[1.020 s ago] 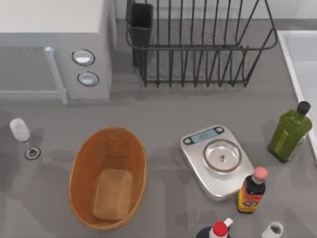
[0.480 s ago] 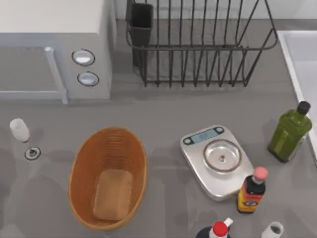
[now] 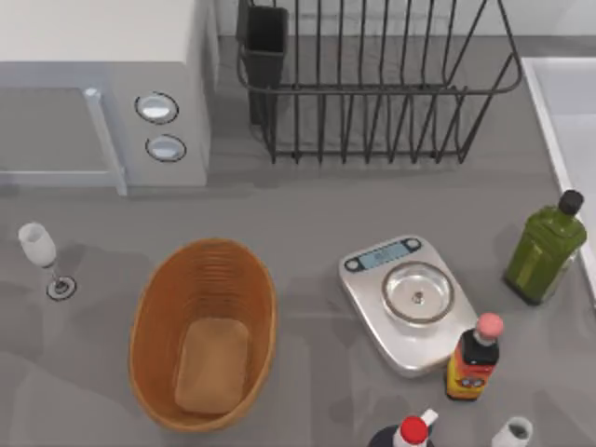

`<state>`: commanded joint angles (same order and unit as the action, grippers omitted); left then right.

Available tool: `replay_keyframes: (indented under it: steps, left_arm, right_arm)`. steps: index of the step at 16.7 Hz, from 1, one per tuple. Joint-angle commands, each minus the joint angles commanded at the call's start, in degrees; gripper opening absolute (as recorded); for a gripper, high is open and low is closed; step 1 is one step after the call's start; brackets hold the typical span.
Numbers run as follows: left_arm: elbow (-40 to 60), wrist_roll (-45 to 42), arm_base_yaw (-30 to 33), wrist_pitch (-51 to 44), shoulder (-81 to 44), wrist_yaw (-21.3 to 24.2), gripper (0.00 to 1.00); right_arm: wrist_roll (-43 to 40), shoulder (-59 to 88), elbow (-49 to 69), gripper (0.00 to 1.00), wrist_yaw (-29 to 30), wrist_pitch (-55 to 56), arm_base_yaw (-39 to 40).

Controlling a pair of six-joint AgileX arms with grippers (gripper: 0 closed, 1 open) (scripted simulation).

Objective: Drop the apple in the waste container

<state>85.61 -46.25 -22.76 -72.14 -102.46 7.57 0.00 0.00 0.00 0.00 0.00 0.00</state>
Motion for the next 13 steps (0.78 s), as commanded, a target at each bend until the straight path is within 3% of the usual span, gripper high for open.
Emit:
replay_keyframes:
  steps: [10, 13]
  left_arm:
    - [4.0, 0.8, 2.4, -0.9, 0.1, 0.8, 0.00]
    - [4.7, 6.0, 7.2, -3.7, 0.6, 0.5, 0.00]
  right_arm:
    - [0.0, 0.0, 0.0, 1.00, 0.0, 0.0, 0.0]
    - [0.0, 0.0, 0.0, 1.00, 0.0, 0.0, 0.0]
